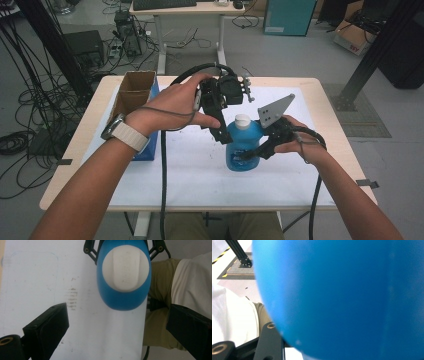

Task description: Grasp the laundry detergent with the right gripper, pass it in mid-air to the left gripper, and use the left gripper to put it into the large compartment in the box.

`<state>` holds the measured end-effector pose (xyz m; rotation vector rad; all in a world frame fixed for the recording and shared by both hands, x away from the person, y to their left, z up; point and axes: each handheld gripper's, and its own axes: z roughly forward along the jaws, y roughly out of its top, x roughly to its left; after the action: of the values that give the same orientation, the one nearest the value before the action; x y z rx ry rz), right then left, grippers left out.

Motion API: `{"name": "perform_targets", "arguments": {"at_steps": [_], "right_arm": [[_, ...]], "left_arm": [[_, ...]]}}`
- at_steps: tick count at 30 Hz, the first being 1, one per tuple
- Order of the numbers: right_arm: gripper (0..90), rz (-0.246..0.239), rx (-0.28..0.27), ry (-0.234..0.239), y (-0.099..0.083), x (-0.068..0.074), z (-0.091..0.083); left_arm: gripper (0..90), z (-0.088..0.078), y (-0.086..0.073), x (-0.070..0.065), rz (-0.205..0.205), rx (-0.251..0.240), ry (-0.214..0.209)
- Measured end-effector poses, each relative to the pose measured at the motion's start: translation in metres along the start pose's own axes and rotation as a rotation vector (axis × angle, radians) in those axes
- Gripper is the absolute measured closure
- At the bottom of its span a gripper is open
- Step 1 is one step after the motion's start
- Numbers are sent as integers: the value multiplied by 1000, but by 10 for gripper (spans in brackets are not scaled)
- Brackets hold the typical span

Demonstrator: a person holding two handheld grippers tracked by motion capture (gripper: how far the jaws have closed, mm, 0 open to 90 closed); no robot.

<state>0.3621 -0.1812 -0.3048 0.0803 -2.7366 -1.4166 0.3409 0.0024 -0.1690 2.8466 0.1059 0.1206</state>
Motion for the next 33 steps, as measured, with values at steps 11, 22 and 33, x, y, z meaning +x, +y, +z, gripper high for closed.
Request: {"name": "perform_targets", "arguments": {"at_steps": [11, 22, 33], "right_arm": [[429, 2, 0, 3, 0, 0, 0], [429, -4, -9, 0, 2, -1, -1], [428, 2, -3, 2, 0, -1, 0]], "left_arm": [[50, 0, 0, 0, 0, 7, -3], [50, -1, -1, 0, -8, 4, 2], [51, -1, -1, 0, -8, 2, -2]]}}
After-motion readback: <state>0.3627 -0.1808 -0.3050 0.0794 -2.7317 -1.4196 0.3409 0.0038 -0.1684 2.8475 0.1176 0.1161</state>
